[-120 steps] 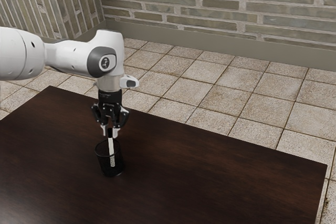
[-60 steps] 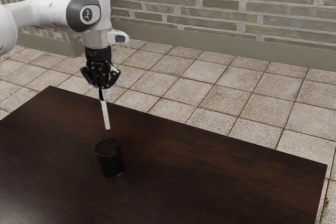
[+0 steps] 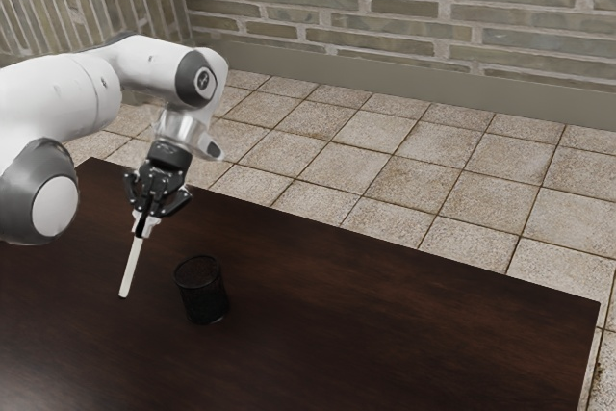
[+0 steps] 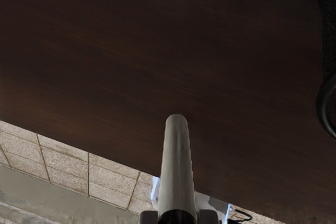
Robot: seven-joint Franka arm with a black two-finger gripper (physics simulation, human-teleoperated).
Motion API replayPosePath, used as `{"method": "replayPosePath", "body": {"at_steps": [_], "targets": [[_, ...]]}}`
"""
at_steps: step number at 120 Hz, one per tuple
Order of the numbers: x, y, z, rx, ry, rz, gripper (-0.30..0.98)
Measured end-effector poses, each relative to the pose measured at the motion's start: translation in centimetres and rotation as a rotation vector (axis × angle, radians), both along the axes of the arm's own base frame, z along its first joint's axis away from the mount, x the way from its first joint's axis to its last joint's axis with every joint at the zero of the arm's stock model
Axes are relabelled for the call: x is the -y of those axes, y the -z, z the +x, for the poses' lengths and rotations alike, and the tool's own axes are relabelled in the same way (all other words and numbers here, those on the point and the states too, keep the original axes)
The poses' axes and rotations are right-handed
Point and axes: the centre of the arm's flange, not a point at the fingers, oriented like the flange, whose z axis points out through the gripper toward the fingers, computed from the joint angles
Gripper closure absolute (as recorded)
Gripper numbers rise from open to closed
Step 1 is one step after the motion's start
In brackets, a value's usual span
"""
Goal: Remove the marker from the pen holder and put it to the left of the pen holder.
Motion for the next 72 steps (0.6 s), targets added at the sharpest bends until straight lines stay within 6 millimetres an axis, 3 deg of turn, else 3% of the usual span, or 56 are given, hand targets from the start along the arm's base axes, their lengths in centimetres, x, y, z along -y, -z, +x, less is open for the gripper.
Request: {"method": "replayPosePath", "body": {"at_steps": [14, 33, 57, 64, 72], "targets": [[-2.3, 3.0, -1.1, -0.129, -0.056, 0.008, 0.79], [-3.1, 6.5, -1.1, -0.222, -0.081, 0.016, 0.79], [-4.1, 9.1, -0.8, -0.241, -0.11, 0.0, 0.35], [-4.2, 8.3, -0.5, -0.198, -0.122, -0.015, 0.27], [-3.8, 3.5, 0.4, -0.069, -0.128, -0.029, 0.2]]}}
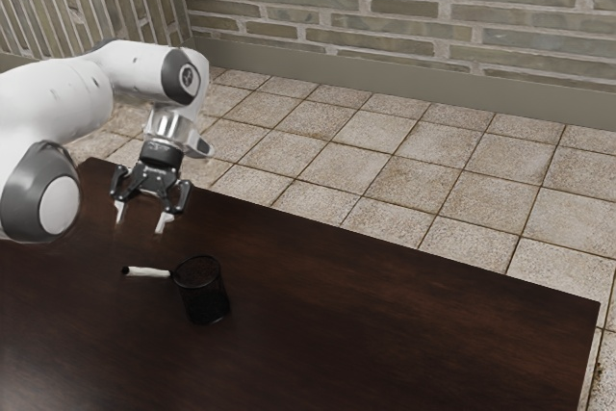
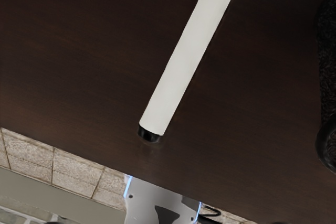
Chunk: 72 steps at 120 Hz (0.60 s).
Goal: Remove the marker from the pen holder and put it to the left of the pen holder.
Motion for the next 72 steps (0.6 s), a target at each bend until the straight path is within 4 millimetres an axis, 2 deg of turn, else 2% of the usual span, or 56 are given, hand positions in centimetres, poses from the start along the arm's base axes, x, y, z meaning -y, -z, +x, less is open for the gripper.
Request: {"method": "replayPosePath", "body": {"at_steps": [8, 13, 23, 32, 37, 49, 72], "targets": [[1.4, -7.5, 0.7, 0.187, 0.018, -0.003, 0.14], [2.3, -10.9, 1.0, 0.286, 0.032, -0.005, 0.12], [3.7, -15.7, -0.5, 0.443, 0.061, -0.007, 0.08], [5.4, -19.8, -3.1, 0.571, 0.112, 0.016, 0.06], [5.9, -21.0, -4.0, 0.631, 0.134, 0.022, 0.05], [7.2, -23.1, -3.7, 0.752, 0.187, 0.024, 0.03], [8.0, -24.4, -2.5, 0.855, 0.237, 0.013, 0.01]]}}
